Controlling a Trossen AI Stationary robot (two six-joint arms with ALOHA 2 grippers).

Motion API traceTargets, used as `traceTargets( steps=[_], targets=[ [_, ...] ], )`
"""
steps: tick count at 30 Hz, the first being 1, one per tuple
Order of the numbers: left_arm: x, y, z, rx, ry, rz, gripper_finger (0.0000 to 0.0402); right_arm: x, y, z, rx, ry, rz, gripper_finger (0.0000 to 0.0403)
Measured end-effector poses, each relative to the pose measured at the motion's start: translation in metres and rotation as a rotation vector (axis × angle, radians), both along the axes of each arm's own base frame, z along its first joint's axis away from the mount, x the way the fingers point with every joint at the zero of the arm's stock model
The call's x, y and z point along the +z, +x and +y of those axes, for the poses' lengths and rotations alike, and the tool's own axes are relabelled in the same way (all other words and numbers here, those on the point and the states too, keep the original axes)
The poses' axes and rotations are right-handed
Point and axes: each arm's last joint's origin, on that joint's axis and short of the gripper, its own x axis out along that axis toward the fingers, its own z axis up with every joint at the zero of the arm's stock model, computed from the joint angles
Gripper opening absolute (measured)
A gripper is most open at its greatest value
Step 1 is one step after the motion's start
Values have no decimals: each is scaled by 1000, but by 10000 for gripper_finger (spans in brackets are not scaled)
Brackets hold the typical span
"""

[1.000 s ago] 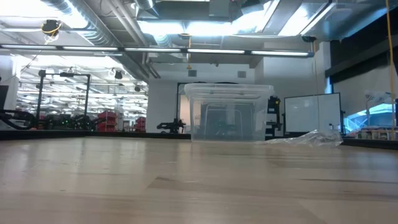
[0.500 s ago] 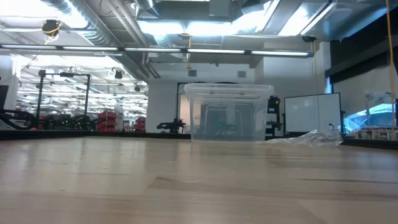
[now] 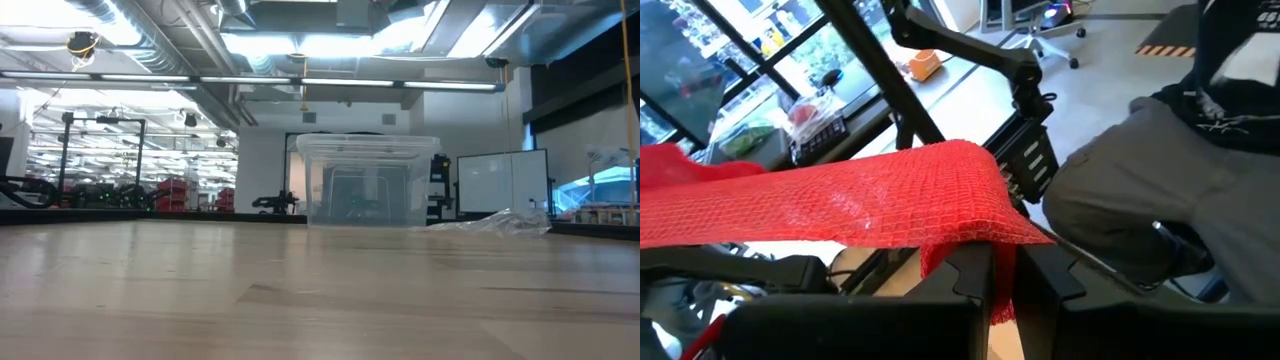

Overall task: Roll bandage
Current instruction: Roll the red bandage

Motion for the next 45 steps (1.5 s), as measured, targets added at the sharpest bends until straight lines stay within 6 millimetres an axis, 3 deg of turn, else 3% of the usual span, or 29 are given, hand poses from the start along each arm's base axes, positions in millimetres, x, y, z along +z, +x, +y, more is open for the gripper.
traceTargets(
  steps=[5, 13, 19, 32, 39, 45],
  targets=[
    [1, 3, 4, 13, 0, -9, 17, -12, 9, 4, -26, -17, 11, 1],
    [1, 3, 4, 11, 3, -11, 17, -36, 46, 5, -19, -14, 39, 1],
    [1, 3, 4, 15, -4, -10, 17, -49, 74, -12, -10, -5, 107, 1],
    [5, 4, 4, 50, -17, -56, 17, -74, 99, -54, -58, 72, 331, 1],
    [26, -4, 12, 167, -40, -201, 17, -128, 125, -67, 47, 98, 374, 1],
    [48, -6, 22, 334, -21, -406, 17, -174, 147, -67, 243, 110, 352, 1]
  ],
)
